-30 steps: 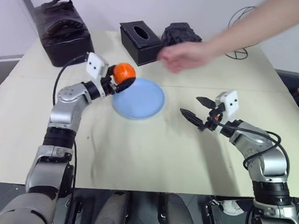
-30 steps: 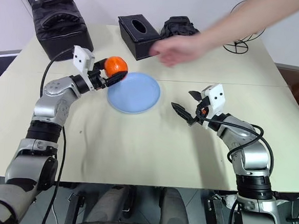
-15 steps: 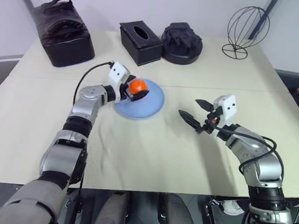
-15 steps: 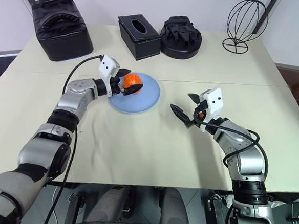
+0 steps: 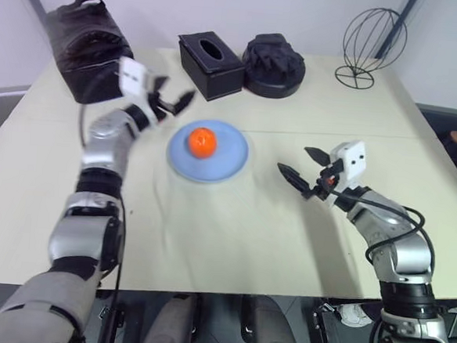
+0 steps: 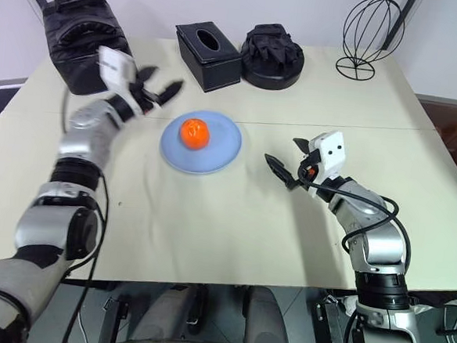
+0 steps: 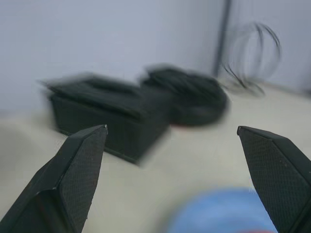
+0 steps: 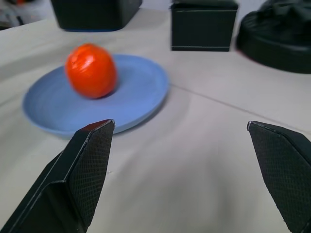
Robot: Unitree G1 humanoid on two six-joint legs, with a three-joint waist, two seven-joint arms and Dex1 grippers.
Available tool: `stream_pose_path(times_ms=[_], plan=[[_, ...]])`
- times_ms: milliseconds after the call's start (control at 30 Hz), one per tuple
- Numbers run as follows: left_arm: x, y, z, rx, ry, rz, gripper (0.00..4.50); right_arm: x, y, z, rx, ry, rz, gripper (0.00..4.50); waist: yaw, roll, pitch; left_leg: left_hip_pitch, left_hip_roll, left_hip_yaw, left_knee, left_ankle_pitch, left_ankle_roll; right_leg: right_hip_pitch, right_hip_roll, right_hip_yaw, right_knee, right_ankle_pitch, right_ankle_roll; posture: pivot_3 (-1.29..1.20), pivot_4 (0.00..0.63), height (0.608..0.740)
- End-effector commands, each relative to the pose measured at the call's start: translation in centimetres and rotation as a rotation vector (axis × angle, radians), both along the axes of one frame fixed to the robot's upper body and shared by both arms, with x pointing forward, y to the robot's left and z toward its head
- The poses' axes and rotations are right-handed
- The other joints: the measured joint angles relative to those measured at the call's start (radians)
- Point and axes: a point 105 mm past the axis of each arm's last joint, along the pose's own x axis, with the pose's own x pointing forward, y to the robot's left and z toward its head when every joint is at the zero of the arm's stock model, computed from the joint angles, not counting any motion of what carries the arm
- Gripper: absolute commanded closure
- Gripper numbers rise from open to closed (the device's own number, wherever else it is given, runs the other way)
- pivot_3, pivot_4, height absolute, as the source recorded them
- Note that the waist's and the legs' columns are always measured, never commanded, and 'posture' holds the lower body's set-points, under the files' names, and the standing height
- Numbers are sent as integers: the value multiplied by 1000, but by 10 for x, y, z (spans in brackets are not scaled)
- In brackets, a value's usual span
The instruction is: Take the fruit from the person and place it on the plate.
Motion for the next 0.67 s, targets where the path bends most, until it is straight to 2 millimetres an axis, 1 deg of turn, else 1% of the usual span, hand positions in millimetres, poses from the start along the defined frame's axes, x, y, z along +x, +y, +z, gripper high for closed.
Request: stream_pose_path(times_ms=[33, 167, 233, 333, 400, 500, 667], plan=[[-29, 30, 1, 41, -5, 75, 24, 6, -12, 17, 3, -73, -29, 0, -2, 0, 0, 0, 0, 0, 0, 0, 0, 0, 0, 0, 0, 0, 0, 0, 150, 740], [-70, 70, -19, 93, 69, 205, 24, 13, -25, 21, 14, -96, -76, 0, -1, 0, 0, 0, 0, 0, -1, 0, 0, -1, 0, 1, 0, 0, 0, 0, 150, 740], [-88, 82, -34, 116, 119, 252, 24, 17, -31, 23, 16, -102, -93, 0, 2, 0, 0, 0, 0, 0, -1, 0, 0, -1, -1, 1, 1, 0, 0, 0, 150, 740], [-109, 89, -56, 123, 174, 287, 24, 22, -33, 22, 16, -104, -98, 0, 6, 0, 0, 0, 0, 0, -1, 0, 0, 0, -1, 0, -1, 0, -1, 0, 150, 740], [-115, 89, -64, 116, 188, 298, 24, 24, -33, 22, 15, -104, -96, 0, 10, 0, 0, 0, 0, 0, -1, 0, 0, 1, -2, 0, -2, 0, -1, 0, 150, 740], [-119, 88, -72, 65, 196, 317, 24, 28, -30, 21, 17, -105, -90, 0, 17, 0, 0, 0, 0, 0, 0, 0, 0, 1, -2, 0, -2, 0, -1, 0, 150, 740], [-119, 85, -75, 29, 190, 324, 24, 31, -28, 20, 19, -107, -85, 0, 19, 0, 0, 0, 0, 0, 0, 0, 0, 1, -1, 0, -2, 0, -1, 0, 150, 740]])
